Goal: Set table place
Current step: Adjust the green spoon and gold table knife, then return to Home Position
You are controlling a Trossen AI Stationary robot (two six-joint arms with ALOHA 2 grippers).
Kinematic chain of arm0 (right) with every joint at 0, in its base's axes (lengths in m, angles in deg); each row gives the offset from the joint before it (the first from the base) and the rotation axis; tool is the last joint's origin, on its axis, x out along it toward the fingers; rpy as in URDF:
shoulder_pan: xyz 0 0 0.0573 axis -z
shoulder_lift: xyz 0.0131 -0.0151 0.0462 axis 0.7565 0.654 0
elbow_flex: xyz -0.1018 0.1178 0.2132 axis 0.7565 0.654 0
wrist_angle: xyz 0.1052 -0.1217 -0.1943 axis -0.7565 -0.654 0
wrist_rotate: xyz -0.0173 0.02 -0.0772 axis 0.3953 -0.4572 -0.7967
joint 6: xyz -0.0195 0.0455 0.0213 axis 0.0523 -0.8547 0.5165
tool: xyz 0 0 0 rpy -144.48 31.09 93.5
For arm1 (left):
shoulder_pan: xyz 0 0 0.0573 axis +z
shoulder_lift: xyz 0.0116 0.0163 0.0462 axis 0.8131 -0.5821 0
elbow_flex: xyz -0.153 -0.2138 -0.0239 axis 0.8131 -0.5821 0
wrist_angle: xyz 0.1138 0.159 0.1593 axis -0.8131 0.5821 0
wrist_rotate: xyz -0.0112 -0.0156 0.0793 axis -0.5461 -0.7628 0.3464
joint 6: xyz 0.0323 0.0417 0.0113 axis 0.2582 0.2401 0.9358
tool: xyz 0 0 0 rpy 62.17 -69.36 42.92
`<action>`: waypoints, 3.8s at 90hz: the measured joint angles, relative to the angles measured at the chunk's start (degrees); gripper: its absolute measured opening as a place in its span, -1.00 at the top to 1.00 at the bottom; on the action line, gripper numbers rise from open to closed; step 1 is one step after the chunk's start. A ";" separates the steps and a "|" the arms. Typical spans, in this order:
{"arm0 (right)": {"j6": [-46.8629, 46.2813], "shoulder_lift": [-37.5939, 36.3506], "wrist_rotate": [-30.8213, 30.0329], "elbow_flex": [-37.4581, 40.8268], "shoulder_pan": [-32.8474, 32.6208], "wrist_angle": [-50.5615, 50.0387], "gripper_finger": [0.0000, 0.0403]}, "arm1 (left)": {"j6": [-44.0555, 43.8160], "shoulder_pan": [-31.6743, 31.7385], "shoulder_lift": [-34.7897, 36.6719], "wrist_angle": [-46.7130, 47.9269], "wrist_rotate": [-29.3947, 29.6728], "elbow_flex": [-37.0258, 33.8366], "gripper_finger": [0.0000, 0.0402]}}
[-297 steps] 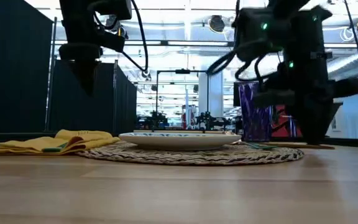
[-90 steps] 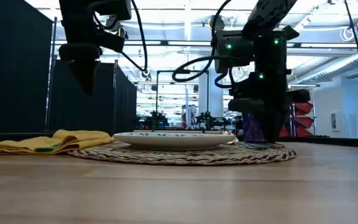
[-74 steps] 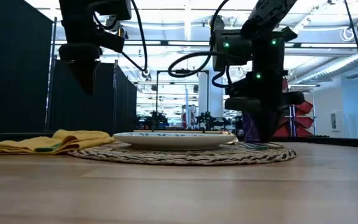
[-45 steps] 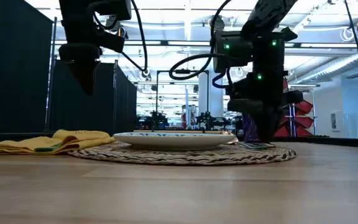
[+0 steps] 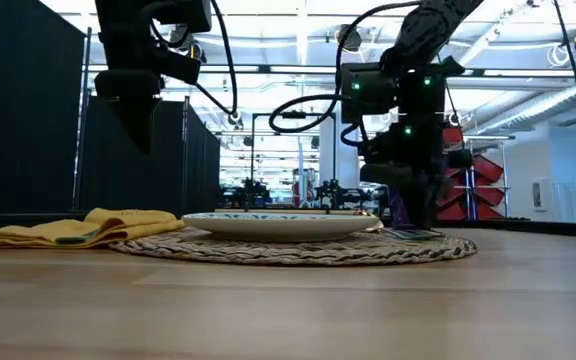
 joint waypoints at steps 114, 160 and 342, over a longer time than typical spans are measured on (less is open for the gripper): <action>7.13 0.00 0.02 0.00 -0.22 4.65 1.00 | -1.45 0.00 0.00 1.79 -0.91 0.00 0.11; 20.12 -6.54 -4.53 -20.09 -5.86 -6.31 0.74 | 6.39 -1.58 4.47 0.60 5.06 2.36 0.11; 33.92 -71.38 19.11 37.60 0.68 54.61 0.61 | 18.03 -4.76 80.37 -37.06 -7.30 -29.88 0.11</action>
